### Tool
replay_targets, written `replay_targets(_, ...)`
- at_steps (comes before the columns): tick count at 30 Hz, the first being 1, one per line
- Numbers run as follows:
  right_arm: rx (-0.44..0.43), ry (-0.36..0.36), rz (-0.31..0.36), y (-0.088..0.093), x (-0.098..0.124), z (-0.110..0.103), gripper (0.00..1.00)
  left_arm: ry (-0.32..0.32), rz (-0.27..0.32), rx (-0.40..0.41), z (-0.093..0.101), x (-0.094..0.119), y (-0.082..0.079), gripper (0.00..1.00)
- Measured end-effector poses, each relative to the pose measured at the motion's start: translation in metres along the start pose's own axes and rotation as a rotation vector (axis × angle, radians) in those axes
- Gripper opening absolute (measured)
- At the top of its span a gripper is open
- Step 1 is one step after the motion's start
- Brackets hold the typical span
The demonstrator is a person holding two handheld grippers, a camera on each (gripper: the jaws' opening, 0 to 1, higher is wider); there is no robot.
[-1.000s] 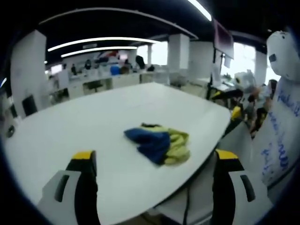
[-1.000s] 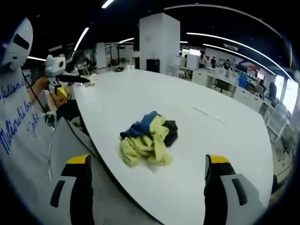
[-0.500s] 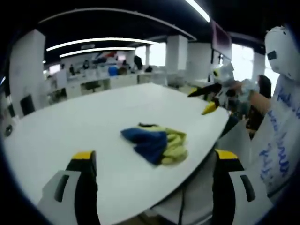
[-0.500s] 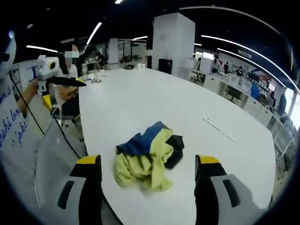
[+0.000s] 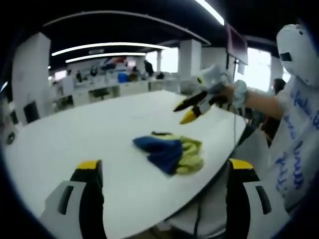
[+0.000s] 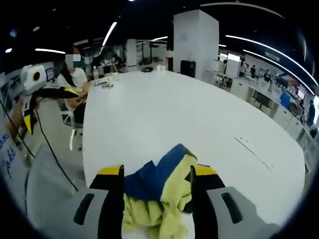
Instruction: Fold the garment on the visible template until the final outline fits inside the template.
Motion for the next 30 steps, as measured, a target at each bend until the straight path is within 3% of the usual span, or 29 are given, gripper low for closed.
replay_targets(7,-0.021,-0.027,-0.028,0.009,-0.038,-0.001,0.35,-0.031,0.023,0.002,-0.012,0.003,0.001,0.99)
replay_targets(12,-0.021,-0.024,-0.039,0.015,-0.061,0.001,0.30,-0.028,0.019,0.011,-0.016,0.002,0.004,0.99)
replay_targets(17,-0.008,-0.064,-0.088,0.027,-0.086,-0.002,0.29,-0.024,0.013,0.016,-0.020,0.002,0.007,0.99)
replay_targets(26,0.008,-0.037,-0.155,0.039,-0.124,0.004,0.23,-0.006,0.030,0.024,-0.029,-0.001,0.009,0.99)
replay_targets(30,-0.022,-0.047,-0.215,0.042,-0.140,0.008,0.29,-0.004,0.039,0.032,-0.033,-0.001,0.009,0.99)
Point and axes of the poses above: the point that each gripper's makers call its tool centre point, and the gripper's own axes: x roughly backward along the fingers, z roughly to its right, y roughly out of its underside, the point moved 6 cm from there along x, roughly backward along the fingers, and after that the axes turned 15 degrees about z, right-handed, at the moved point
